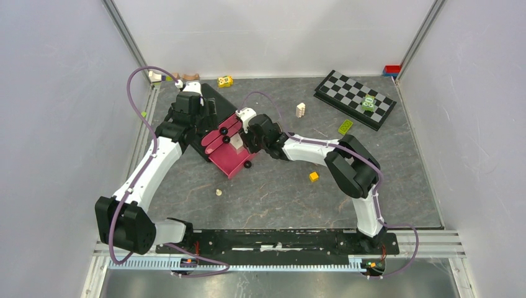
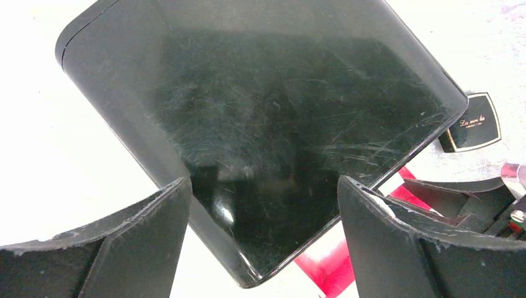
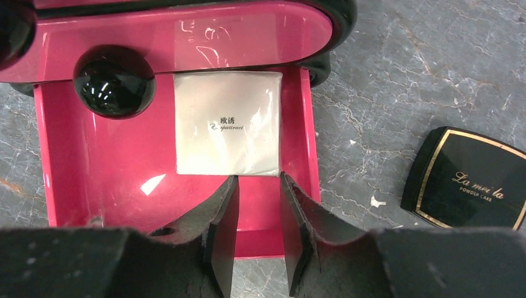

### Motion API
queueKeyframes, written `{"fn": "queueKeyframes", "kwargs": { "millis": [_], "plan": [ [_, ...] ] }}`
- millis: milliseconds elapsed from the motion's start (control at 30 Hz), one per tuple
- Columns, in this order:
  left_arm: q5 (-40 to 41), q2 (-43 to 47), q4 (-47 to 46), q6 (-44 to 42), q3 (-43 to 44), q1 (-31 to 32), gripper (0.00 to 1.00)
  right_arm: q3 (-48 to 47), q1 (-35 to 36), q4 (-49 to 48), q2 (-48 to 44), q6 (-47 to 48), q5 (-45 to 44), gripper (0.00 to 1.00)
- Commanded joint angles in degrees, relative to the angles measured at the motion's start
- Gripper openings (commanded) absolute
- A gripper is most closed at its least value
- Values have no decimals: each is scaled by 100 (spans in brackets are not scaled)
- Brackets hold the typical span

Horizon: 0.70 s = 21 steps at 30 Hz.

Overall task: Organize the makeup
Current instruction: Place the makeup in the drawer.

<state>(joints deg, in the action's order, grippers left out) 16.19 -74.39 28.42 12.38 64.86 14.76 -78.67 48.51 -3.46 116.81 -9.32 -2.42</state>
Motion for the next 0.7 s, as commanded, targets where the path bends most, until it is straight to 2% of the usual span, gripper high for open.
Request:
{"fn": "queueKeyframes", "kwargs": {
  "millis": [0,400,667],
  "plan": [
    [-131,-268,791,-17,-219,27,92,-378,11,-207,224,-135,119,36],
    [-159,-286,796,-17,-219,26,92,-718,13,-249,419,-220,76,38],
    [-135,-273,790,-17,-219,26,92,-288,10,-538,34,-171,58,40]
  ]
}}
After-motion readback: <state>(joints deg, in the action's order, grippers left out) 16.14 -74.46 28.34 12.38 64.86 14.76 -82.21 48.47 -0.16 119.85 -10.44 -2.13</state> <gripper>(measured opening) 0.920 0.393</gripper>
